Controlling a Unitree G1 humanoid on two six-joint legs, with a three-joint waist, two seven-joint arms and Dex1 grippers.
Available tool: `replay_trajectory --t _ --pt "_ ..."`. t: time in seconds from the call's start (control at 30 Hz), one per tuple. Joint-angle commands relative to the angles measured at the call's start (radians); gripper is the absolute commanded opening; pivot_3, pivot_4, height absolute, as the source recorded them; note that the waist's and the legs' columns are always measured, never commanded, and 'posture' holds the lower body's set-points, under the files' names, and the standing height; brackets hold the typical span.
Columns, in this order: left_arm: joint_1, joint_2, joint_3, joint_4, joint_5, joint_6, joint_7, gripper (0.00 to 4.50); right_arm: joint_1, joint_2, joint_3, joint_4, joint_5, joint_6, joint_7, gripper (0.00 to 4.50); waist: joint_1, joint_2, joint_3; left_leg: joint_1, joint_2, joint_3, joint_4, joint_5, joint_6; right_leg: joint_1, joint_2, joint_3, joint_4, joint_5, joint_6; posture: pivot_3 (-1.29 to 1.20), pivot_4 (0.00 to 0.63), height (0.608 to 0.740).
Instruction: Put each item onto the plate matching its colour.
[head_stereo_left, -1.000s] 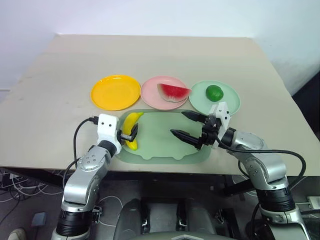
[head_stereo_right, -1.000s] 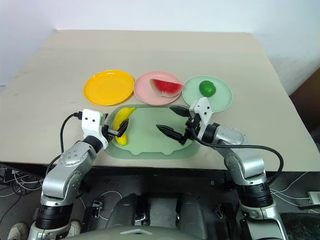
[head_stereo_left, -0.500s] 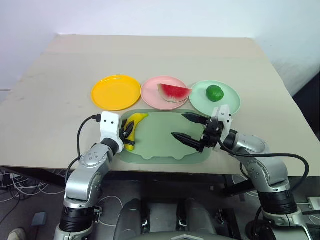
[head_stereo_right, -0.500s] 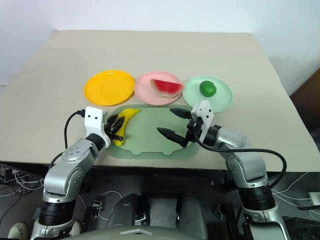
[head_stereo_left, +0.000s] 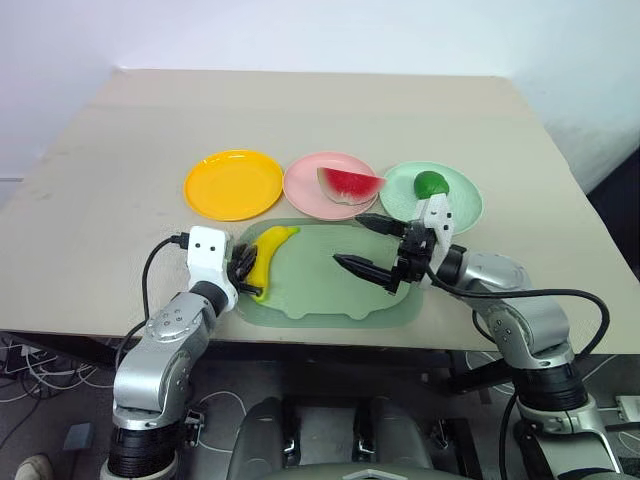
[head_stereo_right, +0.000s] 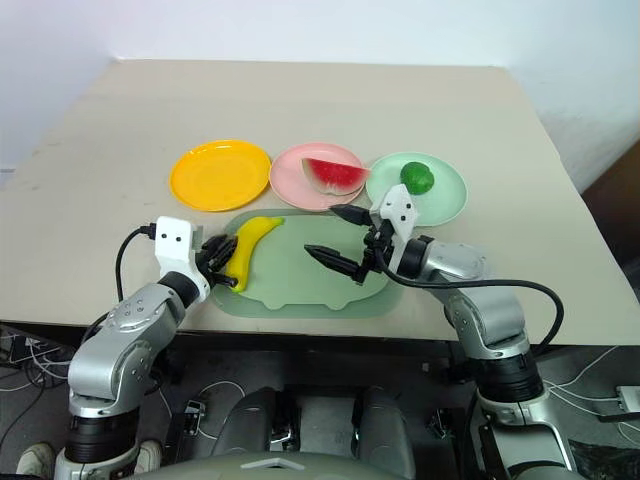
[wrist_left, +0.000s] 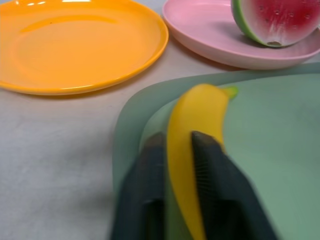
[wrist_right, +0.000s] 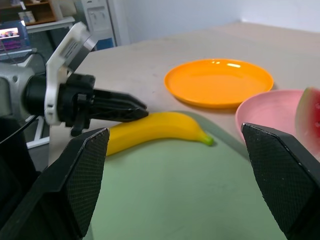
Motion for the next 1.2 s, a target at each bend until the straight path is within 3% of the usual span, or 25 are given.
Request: replay_trajectory --t 0.03,0.23,0.57,0.87,1.03,1.2 --pt "-0.009 0.001 0.000 -0.010 0.003 0.018 0.013 2.46 0.007 -0.005 -0.006 -0.037 0.005 -0.018 0.001 4.50 0.000 0.000 0.000 0.000 0.000 0.000 0.000 0.000 0.000 0.000 0.000 0.000 0.000 0.000 0.000 0.00 0.150 0.695" --pt "-0.054 0.018 -0.031 0.030 -0.003 0.051 -0.013 4.44 -0.006 -0.004 -0.009 0.002 -0.008 -0.033 0.006 4.50 -0.001 0.000 0.000 0.000 0.000 0.000 0.000 0.000 0.000 0.000 0.000 0.000 0.000 0.000 0.000 0.00 0.150 0.695" --pt "-0.114 0.015 -0.046 0.044 -0.064 0.171 -0.063 4.44 -0.006 -0.010 -0.006 -0.006 -0.022 -0.011 -0.014 4.50 -0.002 0.000 0.000 0.000 0.000 0.000 0.000 0.002 -0.003 0.000 0.000 0.000 0.000 0.000 0.000 0.00 0.150 0.695" --pt "-0.112 0.026 -0.038 0.029 -0.062 0.229 -0.039 1.67 -0.017 -0.016 0.003 -0.037 -0.025 0.025 -0.041 4.50 -0.002 0.000 0.000 0.000 0.000 0.000 0.000 0.002 -0.003 0.000 0.000 0.000 0.000 0.000 0.000 0.00 0.150 0.695" --pt "-0.106 0.019 -0.023 -0.013 -0.090 0.135 -0.076 1.59 -0.032 -0.011 0.011 -0.020 -0.029 0.017 -0.040 4.50 -0.002 0.000 0.000 0.000 0.000 0.000 0.000 0.002 -0.004 0.000 0.000 0.000 0.000 0.000 0.000 0.00 0.150 0.695" --pt "-0.150 -0.039 0.030 0.019 -0.058 -0.005 -0.002 1.59 -0.046 -0.004 0.027 0.001 -0.040 0.000 -0.032 4.50 0.000 0.000 0.000 -0.001 0.000 0.000 0.000 0.002 -0.003 0.000 0.000 0.000 0.000 0.000 0.000 0.00 0.150 0.695"
